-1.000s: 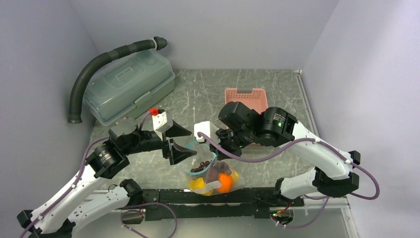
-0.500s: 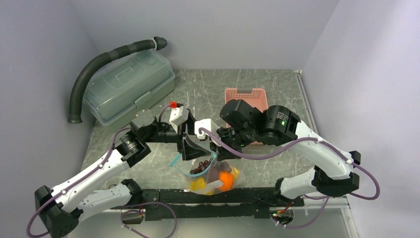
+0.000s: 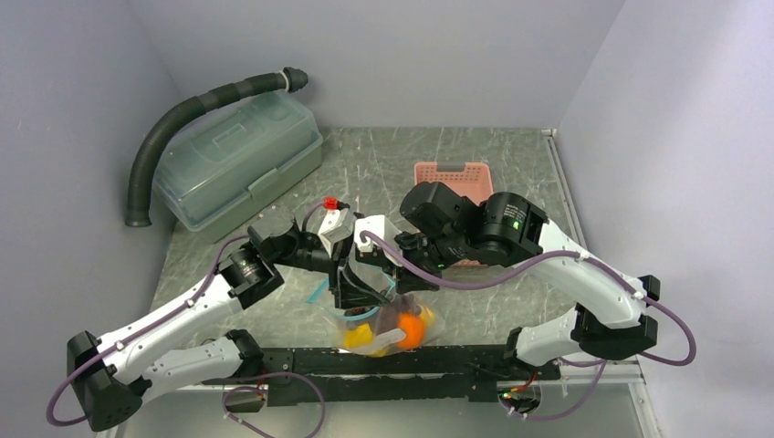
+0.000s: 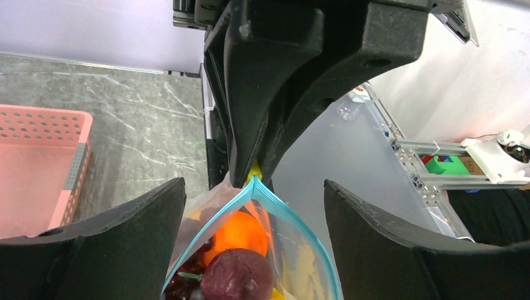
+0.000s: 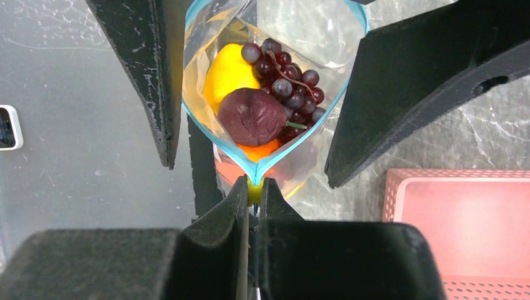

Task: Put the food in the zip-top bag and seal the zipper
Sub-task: Zip the zipper food storage bag at the center of the board.

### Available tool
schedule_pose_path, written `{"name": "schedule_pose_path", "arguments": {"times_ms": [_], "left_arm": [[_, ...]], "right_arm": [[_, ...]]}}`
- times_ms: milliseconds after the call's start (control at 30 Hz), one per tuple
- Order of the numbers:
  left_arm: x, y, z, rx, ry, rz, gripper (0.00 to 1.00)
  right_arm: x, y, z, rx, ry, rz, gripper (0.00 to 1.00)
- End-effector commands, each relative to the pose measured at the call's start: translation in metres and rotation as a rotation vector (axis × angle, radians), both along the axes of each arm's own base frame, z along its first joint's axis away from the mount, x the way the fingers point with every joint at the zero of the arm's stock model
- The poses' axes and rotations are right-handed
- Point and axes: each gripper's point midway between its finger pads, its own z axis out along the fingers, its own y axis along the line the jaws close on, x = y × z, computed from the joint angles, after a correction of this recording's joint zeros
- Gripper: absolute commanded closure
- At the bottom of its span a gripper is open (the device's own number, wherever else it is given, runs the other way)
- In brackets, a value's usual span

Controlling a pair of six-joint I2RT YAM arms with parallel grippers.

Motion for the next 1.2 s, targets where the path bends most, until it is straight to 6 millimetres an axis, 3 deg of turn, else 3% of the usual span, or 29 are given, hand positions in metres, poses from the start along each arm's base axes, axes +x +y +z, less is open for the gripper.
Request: {"name": "schedule_pose_path", "arguments": {"times_ms": [0, 333, 900, 1167], "left_arm": [[-0.015, 0.001, 0.003, 0.0, -0.04, -0.046, 0.15], [-0.007, 0.001, -0.012, 0.059, -0.046, 0.067, 0.16], [0.01, 0.012, -0.023, 0.076, -0.05, 0.236, 0.22], [0.015, 0.02, -0.03, 0.12, -0.052, 0.293, 0.35]], "right_arm": [[0.011, 0.012, 0.021, 0.081, -0.038, -0.066, 1.0], [0.014, 0.018, 0.027, 0.114, -0.012, -0.136, 1.0], [0.021, 0.026, 0.032, 0.158, 0.027, -0.259, 1.0], [0.021, 0.027, 0.036, 0.163, 0.047, -0.288, 1.0]]}}
